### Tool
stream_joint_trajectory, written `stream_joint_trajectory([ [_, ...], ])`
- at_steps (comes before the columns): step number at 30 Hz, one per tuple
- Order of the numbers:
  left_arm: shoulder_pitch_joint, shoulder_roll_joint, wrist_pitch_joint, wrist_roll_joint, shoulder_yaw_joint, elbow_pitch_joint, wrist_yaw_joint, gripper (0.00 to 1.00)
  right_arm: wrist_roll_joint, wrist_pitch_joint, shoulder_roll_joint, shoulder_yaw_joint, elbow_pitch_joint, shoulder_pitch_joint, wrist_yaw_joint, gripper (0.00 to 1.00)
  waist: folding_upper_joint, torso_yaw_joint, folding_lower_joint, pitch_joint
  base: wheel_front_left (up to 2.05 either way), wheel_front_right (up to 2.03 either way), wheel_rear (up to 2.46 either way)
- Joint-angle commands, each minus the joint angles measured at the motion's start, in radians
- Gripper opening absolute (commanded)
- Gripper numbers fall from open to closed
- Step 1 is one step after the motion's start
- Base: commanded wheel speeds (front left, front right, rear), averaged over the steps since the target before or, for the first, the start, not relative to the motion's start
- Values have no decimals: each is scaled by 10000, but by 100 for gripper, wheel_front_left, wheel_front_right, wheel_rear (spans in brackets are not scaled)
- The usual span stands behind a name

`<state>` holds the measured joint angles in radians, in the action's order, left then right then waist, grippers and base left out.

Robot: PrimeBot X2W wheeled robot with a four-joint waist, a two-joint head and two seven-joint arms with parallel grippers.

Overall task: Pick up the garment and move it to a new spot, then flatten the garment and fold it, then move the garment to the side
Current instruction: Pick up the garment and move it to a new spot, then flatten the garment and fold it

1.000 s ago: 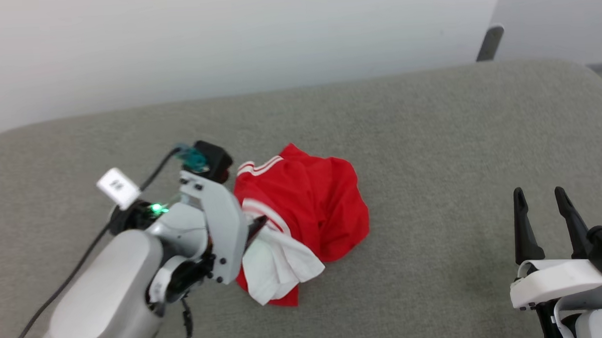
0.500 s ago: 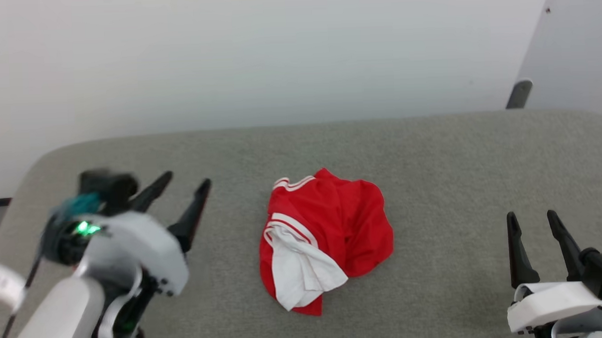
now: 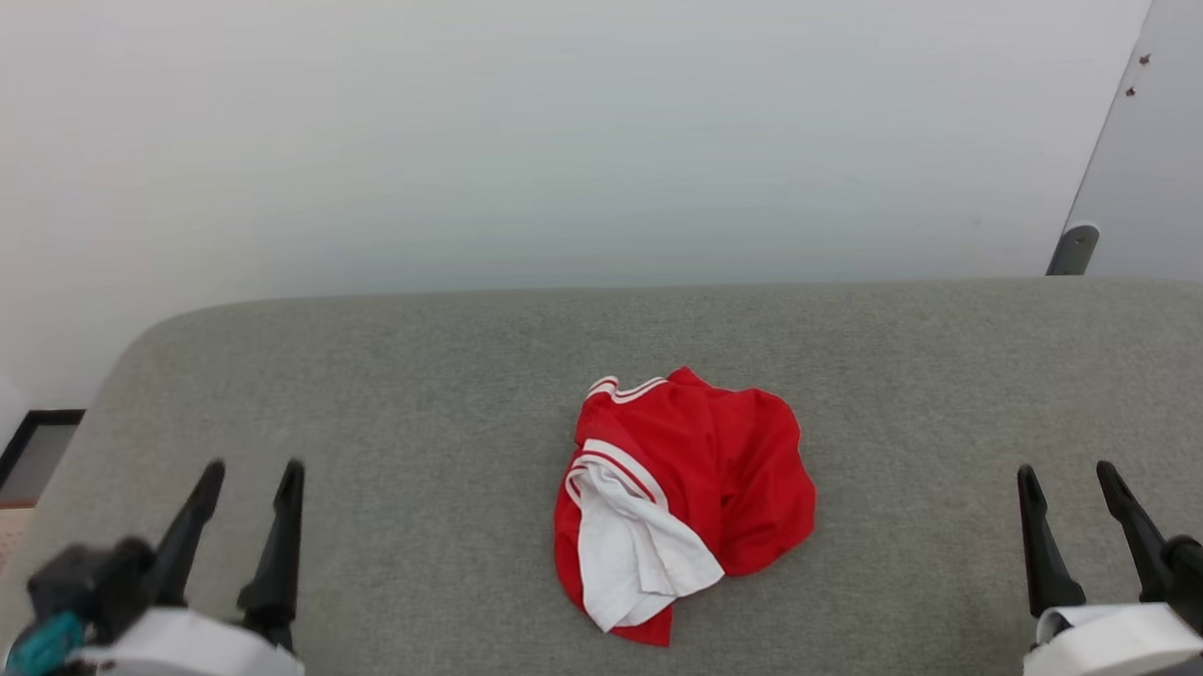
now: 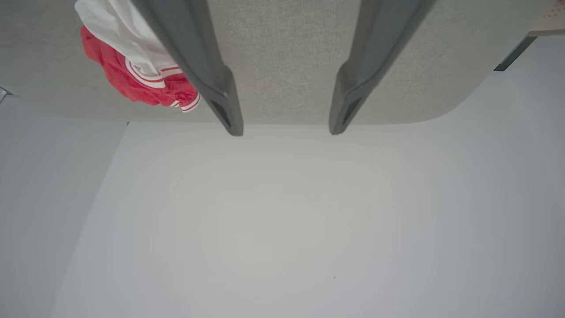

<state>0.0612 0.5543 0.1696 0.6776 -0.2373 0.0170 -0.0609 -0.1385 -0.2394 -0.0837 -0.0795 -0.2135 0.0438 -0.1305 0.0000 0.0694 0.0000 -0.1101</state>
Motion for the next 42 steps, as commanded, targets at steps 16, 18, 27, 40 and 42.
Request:
stream_joint_trajectory([
  [16,-1275,-445,938,-167,814,1156,466,100,-163,-187,25,-400,124,-780,-4,100,0,557,0,-178,0,0,0],
  [18,-1341,-500,952,-230,897,1182,553,100,-167,-198,40,-409,128,-771,-4,100,0,601,0,-173,0,0,0],
  [27,-1369,-667,947,-406,1101,1367,791,100,-170,-229,77,-332,142,-758,-4,100,0,698,0,-148,0,0,0],
  [40,-777,-494,-130,-300,814,989,797,100,-115,-240,87,-222,118,-481,-4,100,0,584,0,144,0,0,0],
  [42,-543,-405,-715,-191,704,741,819,100,-124,-241,39,-180,101,-421,-4,100,0,504,0,231,0,0,0],
])
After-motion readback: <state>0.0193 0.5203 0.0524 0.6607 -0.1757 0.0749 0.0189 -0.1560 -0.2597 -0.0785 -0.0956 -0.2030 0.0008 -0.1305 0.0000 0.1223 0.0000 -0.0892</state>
